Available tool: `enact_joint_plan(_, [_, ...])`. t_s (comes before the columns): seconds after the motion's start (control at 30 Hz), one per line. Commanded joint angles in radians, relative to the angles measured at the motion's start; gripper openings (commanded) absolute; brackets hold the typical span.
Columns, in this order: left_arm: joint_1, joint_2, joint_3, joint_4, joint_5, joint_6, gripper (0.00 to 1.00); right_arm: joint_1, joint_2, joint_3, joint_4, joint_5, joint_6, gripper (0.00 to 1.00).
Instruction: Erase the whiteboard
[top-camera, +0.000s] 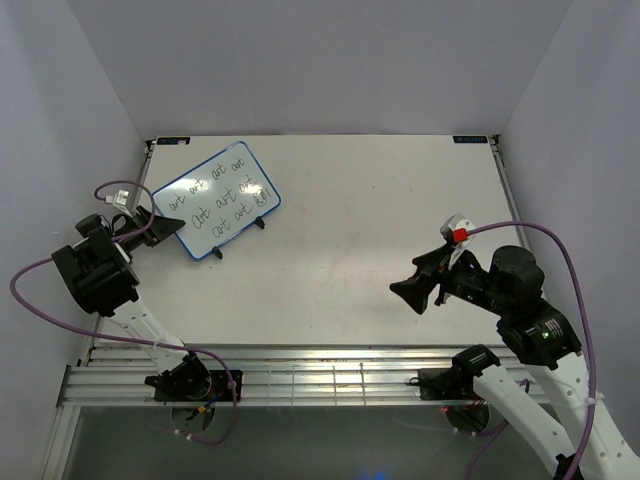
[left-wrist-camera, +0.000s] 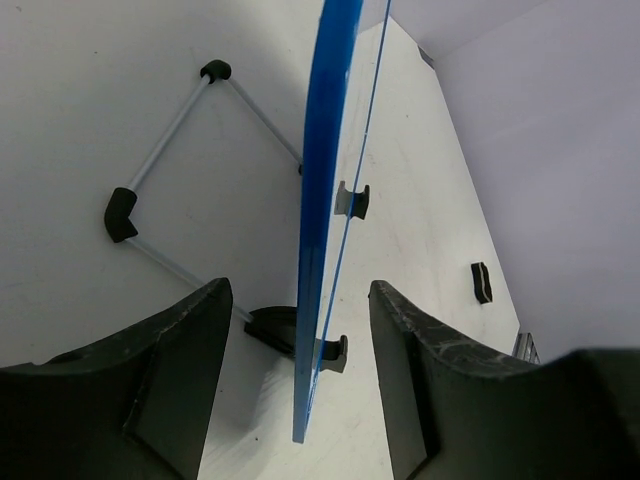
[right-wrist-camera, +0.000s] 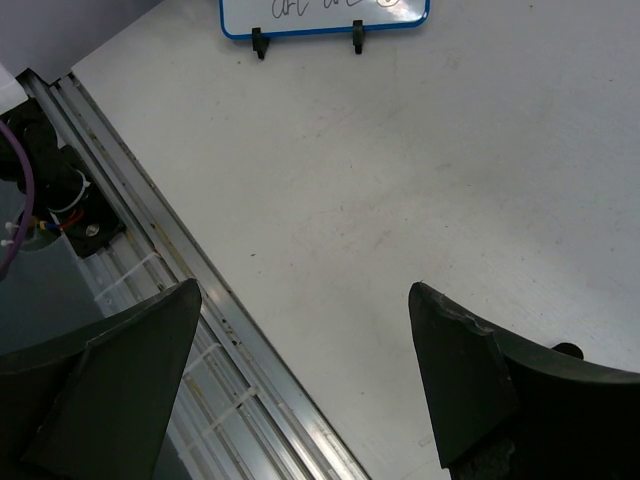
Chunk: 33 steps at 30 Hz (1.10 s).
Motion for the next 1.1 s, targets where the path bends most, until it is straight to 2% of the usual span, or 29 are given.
enact_joint_plan(0.0, [-0.012, 0.001, 0.037, 0.051, 0.074, 0.004, 0.65, 0.005, 0.004, 0.038, 0.02, 0.004, -0.01, 0.9])
enact_joint_plan(0.2, [-0.017, 0.045, 0.071, 0.071, 0.098, -0.011, 0.53, 0.005, 0.011, 0.041, 0.02, 0.006, -0.012, 0.9])
enact_joint_plan(0.37, [-0.034, 0.056, 0.086, 0.089, 0.1, -0.012, 0.5, 0.005, 0.014, 0.038, 0.029, 0.005, -0.009, 0.9])
enact_joint_plan(0.63, [-0.037, 0.088, 0.097, 0.125, 0.105, -0.031, 0.37, 0.005, 0.02, 0.038, 0.032, -0.002, -0.009, 0.9])
enact_joint_plan(0.67, [-0.037, 0.088, 0.097, 0.132, 0.106, -0.032, 0.31, 0.005, 0.02, 0.035, 0.035, -0.003, -0.01, 0.9])
enact_joint_plan(0.73, [-0.037, 0.091, 0.099, 0.14, 0.114, -0.037, 0.27, 0.005, 0.024, 0.034, 0.036, -0.006, -0.01, 0.9])
enact_joint_plan(0.77, [-0.037, 0.093, 0.102, 0.148, 0.117, -0.04, 0.21, 0.004, 0.025, 0.033, 0.036, -0.008, -0.009, 0.9])
enact_joint_plan(0.8, [-0.037, 0.093, 0.1, 0.152, 0.12, -0.042, 0.1, 0.005, 0.027, 0.034, 0.036, -0.009, -0.009, 0.9])
enact_joint_plan(0.87, [-0.037, 0.091, 0.099, 0.169, 0.12, -0.048, 0.03, 0.005, 0.025, 0.033, 0.038, -0.008, -0.009, 0.9])
enact_joint_plan(0.9, [-0.037, 0.093, 0.094, 0.175, 0.123, -0.049, 0.0, 0.005, 0.025, 0.031, 0.039, -0.008, -0.009, 0.9])
enact_joint_plan(1.07, [-0.037, 0.073, 0.064, 0.27, 0.123, -0.069, 0.0, 0.005, 0.025, 0.027, 0.041, -0.015, -0.009, 0.9])
